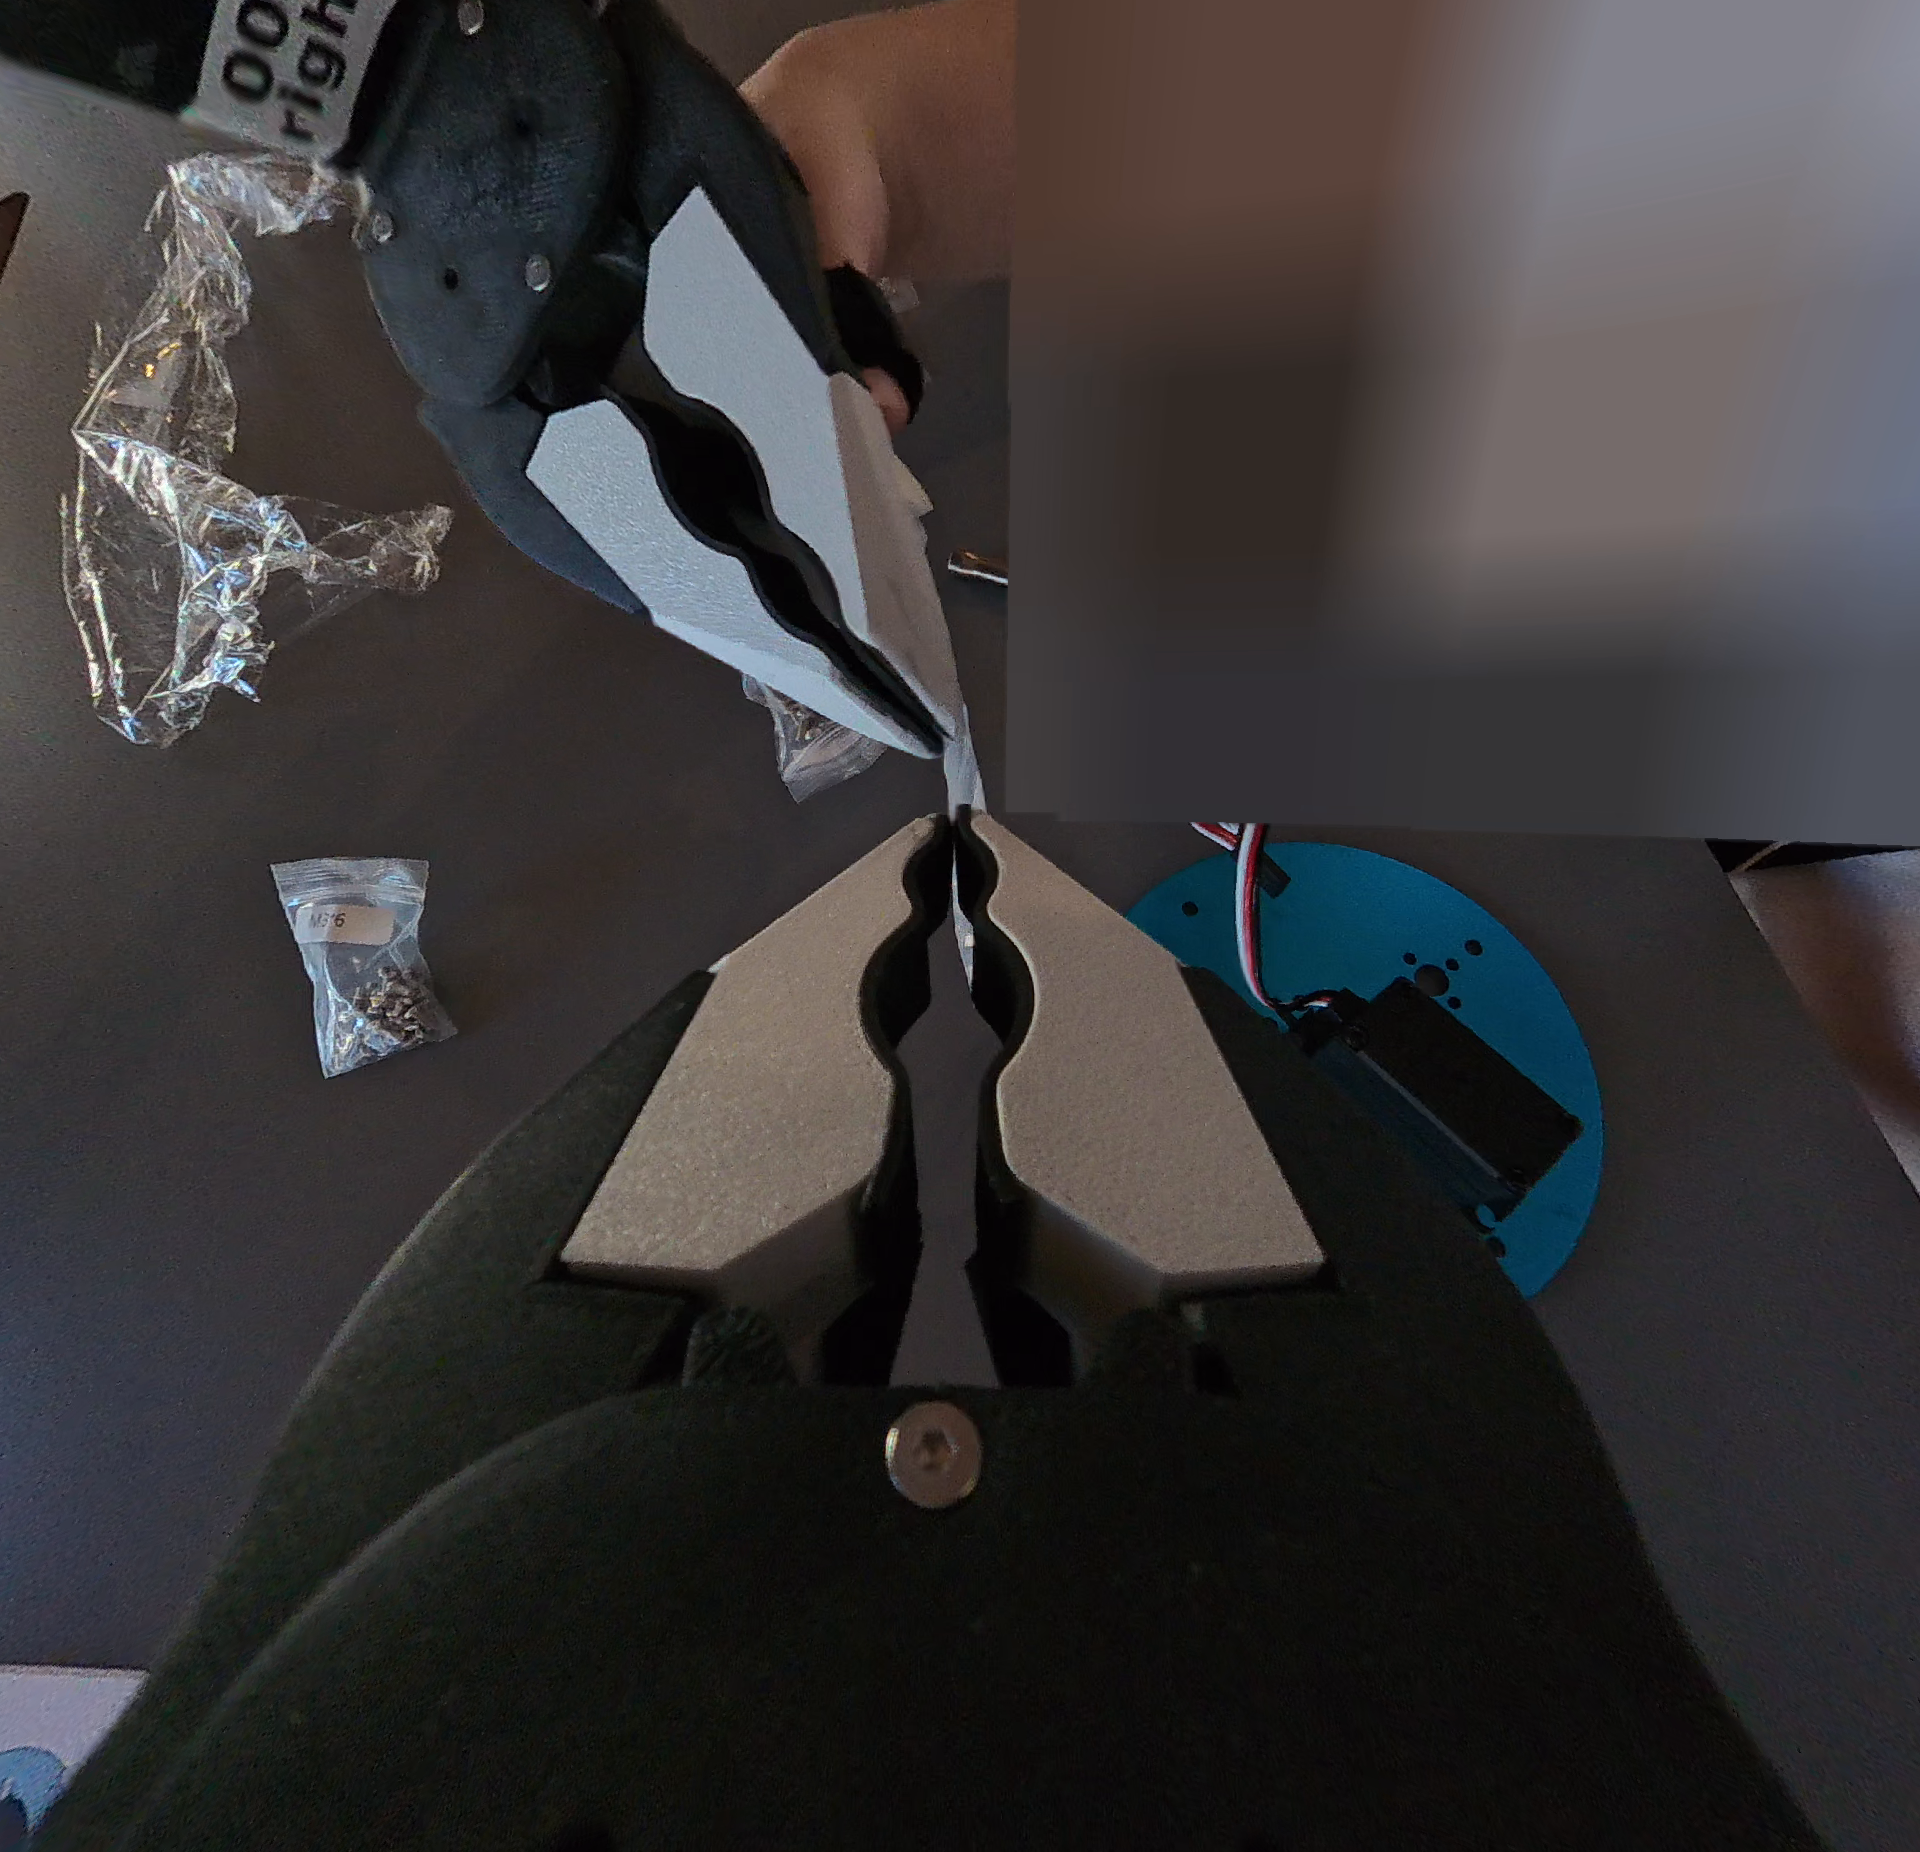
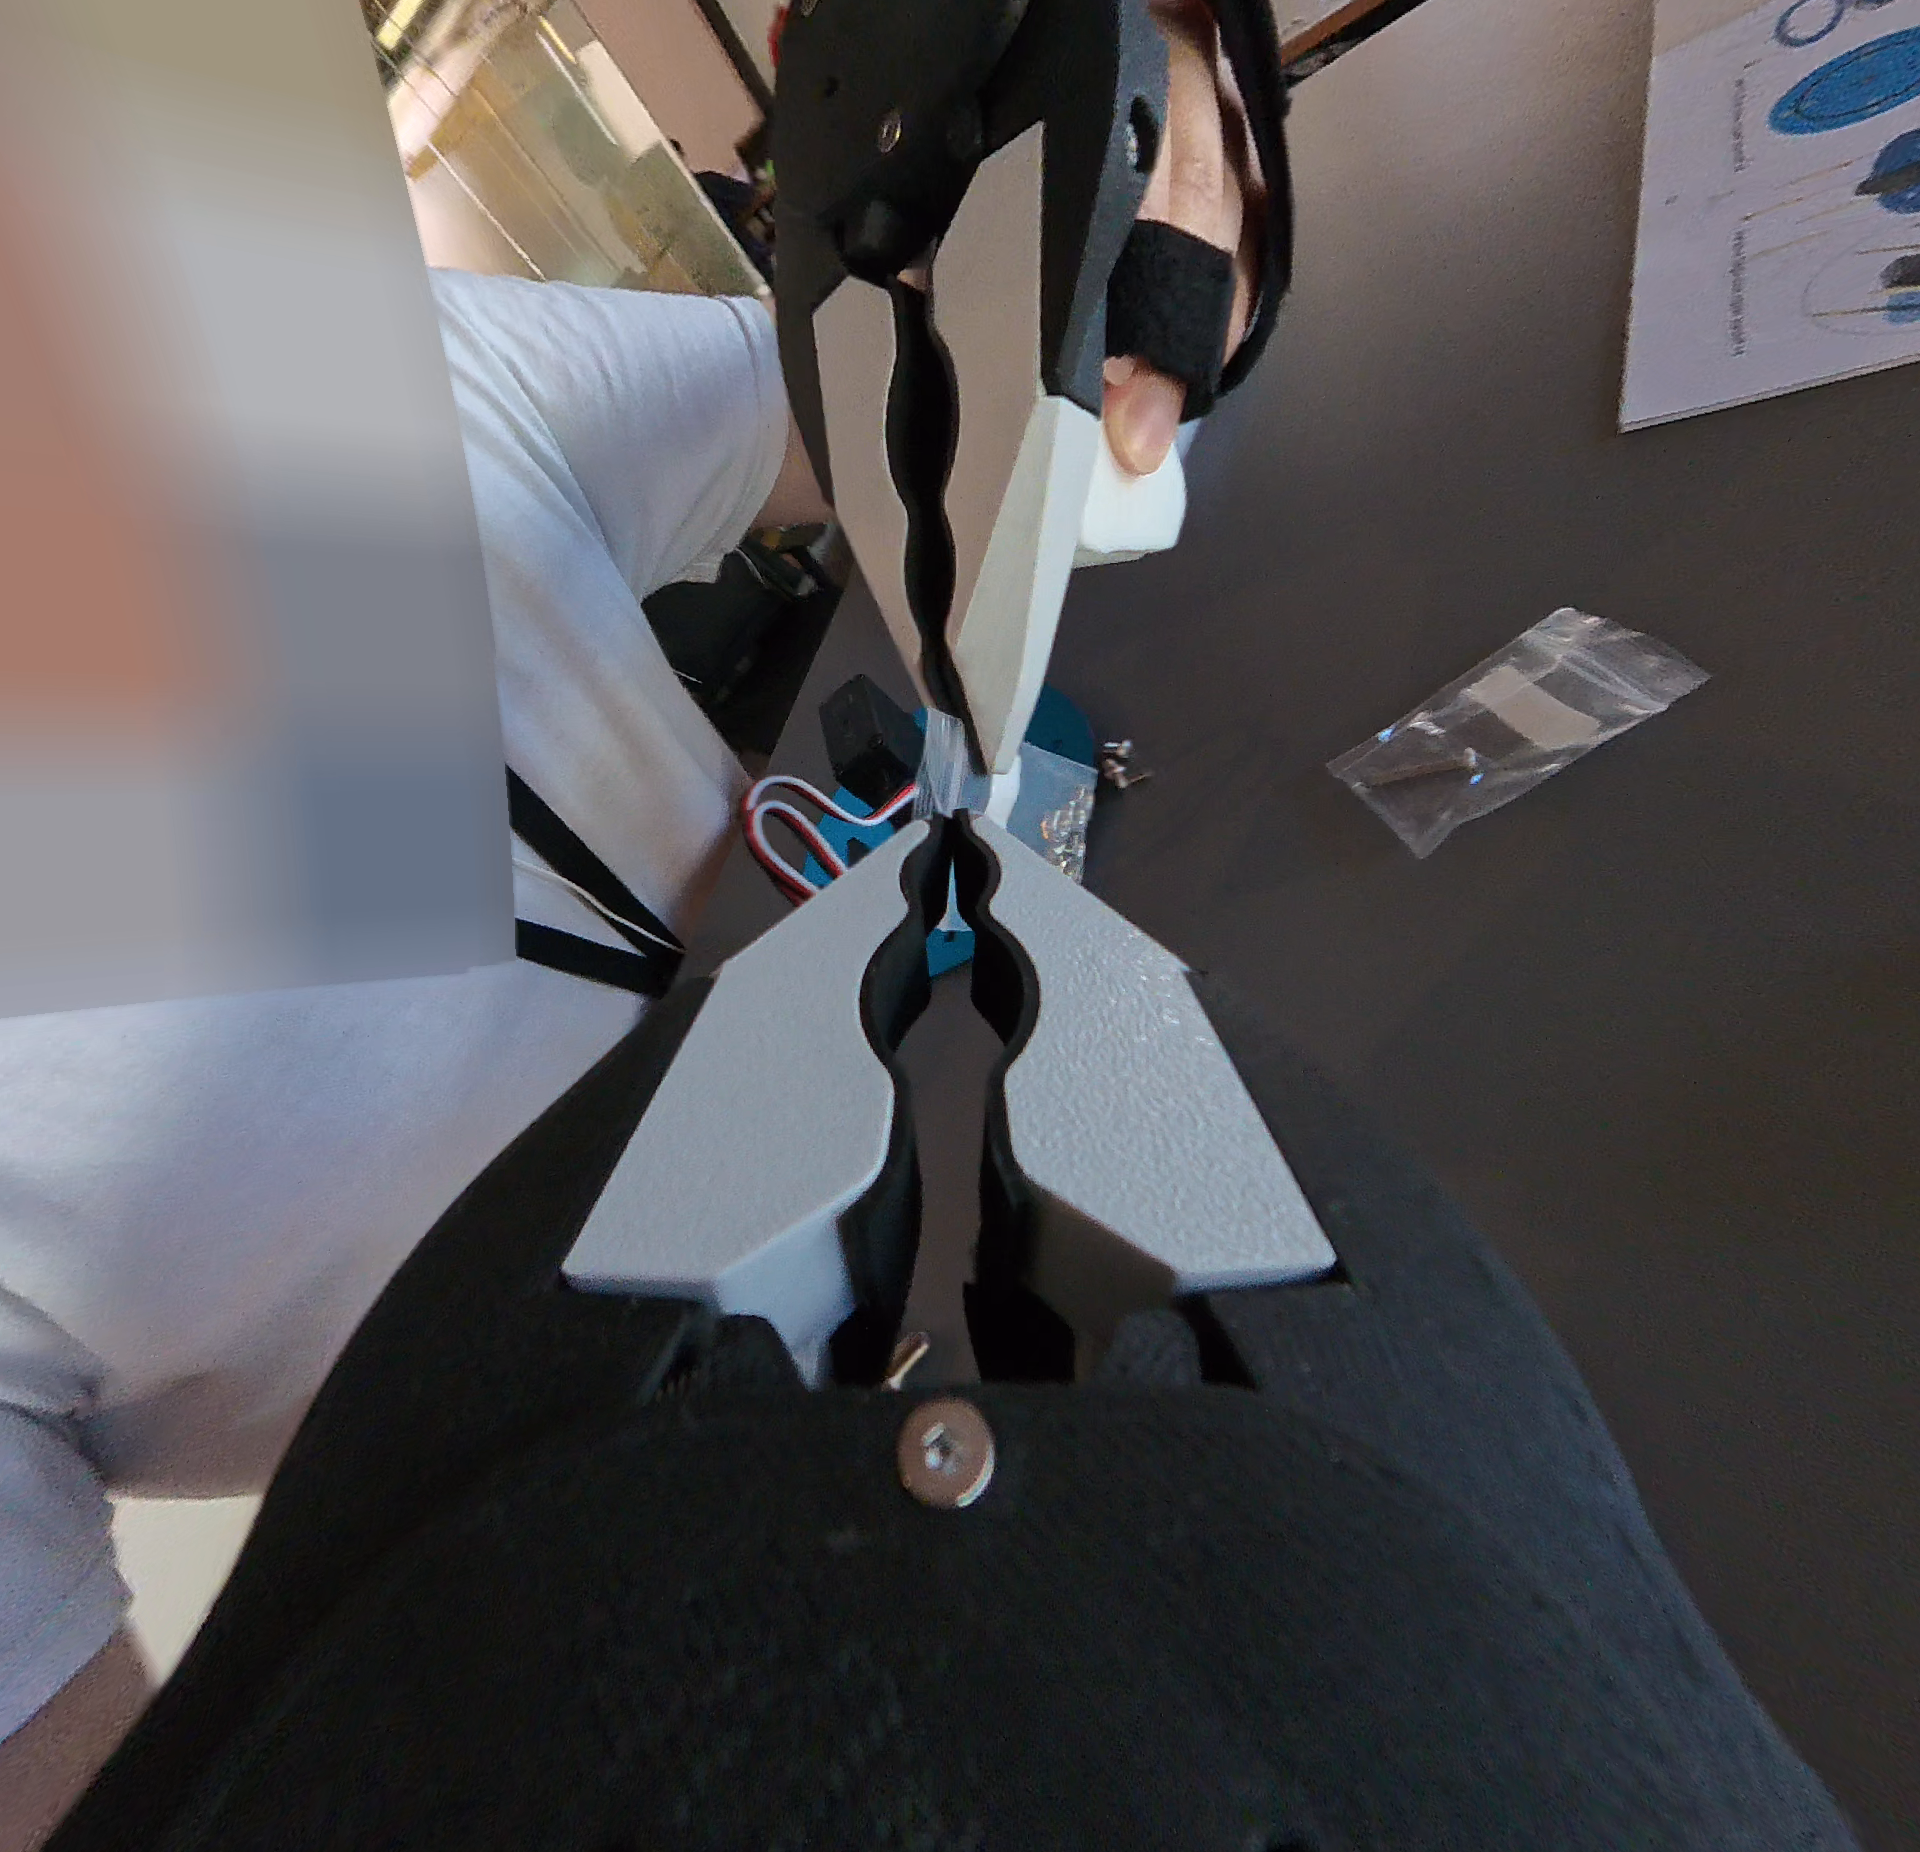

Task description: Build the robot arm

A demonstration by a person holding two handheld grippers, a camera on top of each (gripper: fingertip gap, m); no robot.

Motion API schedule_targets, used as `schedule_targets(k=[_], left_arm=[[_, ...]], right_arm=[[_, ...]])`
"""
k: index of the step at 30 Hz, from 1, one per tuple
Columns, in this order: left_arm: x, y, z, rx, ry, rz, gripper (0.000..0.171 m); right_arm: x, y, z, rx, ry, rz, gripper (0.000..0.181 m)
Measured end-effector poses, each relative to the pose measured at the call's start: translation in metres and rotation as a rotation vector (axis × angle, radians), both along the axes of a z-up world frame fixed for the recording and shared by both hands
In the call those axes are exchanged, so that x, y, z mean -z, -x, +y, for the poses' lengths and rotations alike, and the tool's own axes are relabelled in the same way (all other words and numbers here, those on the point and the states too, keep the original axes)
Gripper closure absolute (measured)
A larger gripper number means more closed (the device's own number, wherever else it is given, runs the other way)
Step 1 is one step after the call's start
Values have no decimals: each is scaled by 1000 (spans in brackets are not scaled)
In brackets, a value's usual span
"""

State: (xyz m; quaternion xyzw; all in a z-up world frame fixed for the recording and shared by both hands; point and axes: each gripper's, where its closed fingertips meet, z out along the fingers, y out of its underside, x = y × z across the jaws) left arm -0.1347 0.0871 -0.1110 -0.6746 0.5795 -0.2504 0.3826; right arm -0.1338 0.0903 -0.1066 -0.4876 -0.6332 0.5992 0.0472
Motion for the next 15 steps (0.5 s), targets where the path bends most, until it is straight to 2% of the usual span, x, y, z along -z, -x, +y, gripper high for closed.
schedule_targets(k=[2,4,6,8,10,15], left_arm=[[-1,5,11,-63,-18,-3,170],[-16,10,21,-124,-48,-63,153],[-34,10,16,-91,-95,-121,158],[-41,7,7,-45,-218,-96,164],[-36,3,5,-29,-336,-21,169],[-8,0,10,-27,-432,149,169]], right_arm=[[0,5,6,53,-73,15,181],[-5,12,17,142,-105,17,181],[-5,17,27,222,-130,-10,181],[-4,17,27,247,-96,-61,181],[-1,20,26,270,-45,-114,181],[5,22,19,263,-2,-165,181]])
